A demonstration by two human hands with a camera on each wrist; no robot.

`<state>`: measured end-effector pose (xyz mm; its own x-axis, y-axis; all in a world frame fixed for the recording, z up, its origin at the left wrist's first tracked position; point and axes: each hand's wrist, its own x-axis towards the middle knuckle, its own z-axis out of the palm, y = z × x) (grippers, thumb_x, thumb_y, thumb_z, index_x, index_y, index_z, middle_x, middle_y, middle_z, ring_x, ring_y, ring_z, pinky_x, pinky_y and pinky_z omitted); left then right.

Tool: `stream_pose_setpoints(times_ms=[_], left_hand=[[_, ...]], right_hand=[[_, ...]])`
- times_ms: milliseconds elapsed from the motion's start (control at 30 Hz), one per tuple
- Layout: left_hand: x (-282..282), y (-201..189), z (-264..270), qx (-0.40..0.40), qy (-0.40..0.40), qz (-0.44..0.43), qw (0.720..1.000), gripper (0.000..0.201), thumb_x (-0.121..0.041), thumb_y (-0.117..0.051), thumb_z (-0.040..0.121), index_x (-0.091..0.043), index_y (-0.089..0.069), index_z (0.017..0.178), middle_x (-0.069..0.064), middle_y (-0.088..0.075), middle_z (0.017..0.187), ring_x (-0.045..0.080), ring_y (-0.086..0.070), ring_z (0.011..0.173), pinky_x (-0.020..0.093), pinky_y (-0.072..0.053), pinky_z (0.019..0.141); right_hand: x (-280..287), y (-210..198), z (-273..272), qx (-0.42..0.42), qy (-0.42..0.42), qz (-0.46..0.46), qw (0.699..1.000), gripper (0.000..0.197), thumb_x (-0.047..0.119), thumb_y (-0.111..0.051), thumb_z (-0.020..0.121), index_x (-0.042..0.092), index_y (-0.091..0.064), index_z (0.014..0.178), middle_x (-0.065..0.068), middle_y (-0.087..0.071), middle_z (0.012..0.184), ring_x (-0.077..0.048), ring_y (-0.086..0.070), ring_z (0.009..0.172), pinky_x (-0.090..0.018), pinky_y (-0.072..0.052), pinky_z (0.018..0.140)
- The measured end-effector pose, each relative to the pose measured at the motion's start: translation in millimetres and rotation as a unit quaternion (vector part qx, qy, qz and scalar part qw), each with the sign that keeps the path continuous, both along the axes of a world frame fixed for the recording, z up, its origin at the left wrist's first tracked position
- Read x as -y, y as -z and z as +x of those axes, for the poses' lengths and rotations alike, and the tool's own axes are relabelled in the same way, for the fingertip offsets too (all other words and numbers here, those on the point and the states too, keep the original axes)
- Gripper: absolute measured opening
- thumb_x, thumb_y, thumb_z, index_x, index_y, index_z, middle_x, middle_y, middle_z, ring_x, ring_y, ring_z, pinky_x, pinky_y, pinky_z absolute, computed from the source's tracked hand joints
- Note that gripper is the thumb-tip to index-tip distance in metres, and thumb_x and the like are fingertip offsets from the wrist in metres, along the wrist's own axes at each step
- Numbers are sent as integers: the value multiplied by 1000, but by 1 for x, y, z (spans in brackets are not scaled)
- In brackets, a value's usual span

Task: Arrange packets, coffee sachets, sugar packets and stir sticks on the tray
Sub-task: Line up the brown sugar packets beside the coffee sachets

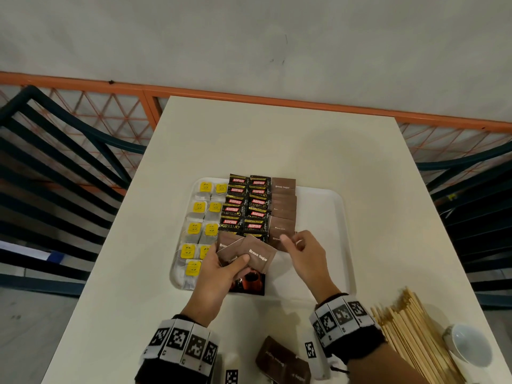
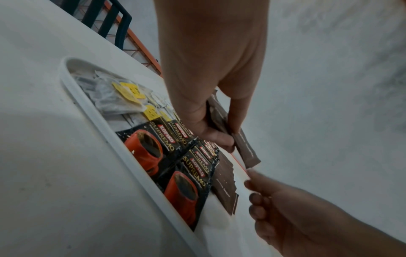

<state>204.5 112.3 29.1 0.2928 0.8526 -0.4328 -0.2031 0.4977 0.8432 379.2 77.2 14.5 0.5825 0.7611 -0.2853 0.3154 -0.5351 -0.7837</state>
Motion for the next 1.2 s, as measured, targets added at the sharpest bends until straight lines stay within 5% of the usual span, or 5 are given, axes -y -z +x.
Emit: stream_pose_setpoints(times_ms=[100, 333, 667, 900, 1200], left_hand=[[0, 3, 0, -6, -16, 1, 1000, 38, 7, -63, 80, -14, -55, 111, 10, -67, 105, 20, -67, 92, 24, -59, 68], [7, 2, 1, -15, 24, 10, 1000, 33, 2, -58, 86, -18, -53, 112, 4, -67, 105, 19, -68, 92, 29, -59, 72], [20, 1, -15, -106, 103, 50, 988, 31, 1, -52, 90, -29, -54, 100, 0, -64, 103, 14, -60, 100, 33, -49, 91], [21, -1, -17, -102, 106, 58, 987, 30, 1, -57, 87, -26, -56, 101, -3, -67, 97, 6, -63, 91, 15, -52, 74], [21, -3, -15, -90, 89, 70, 989, 30, 3, -63, 82, -19, -60, 101, 1, -71, 94, 7, -68, 85, 16, -53, 68]], right_hand=[[8, -16, -13, -103, -77, 16, 992, 34, 42, -43, 94, 13, -57, 81, 4, -57, 72, -9, -52, 65, -19, -39, 60], [27, -10, -24, -255, -88, 55, 961, 5, 13, -60, 88, 13, -60, 93, -5, -67, 86, -12, -63, 73, -21, -52, 63], [27, 13, 15, -99, -55, -10, 994, 6, 11, -61, 87, 9, -60, 93, -6, -64, 81, -16, -58, 68, -22, -49, 61], [11, 21, 19, -42, -44, -22, 998, 12, 16, -68, 82, 11, -62, 91, -8, -68, 82, -20, -62, 73, -32, -50, 74], [8, 16, 13, 6, 8, 11, 1000, 26, 13, -74, 76, 12, -52, 90, -1, -54, 76, -15, -52, 73, -10, -38, 56]])
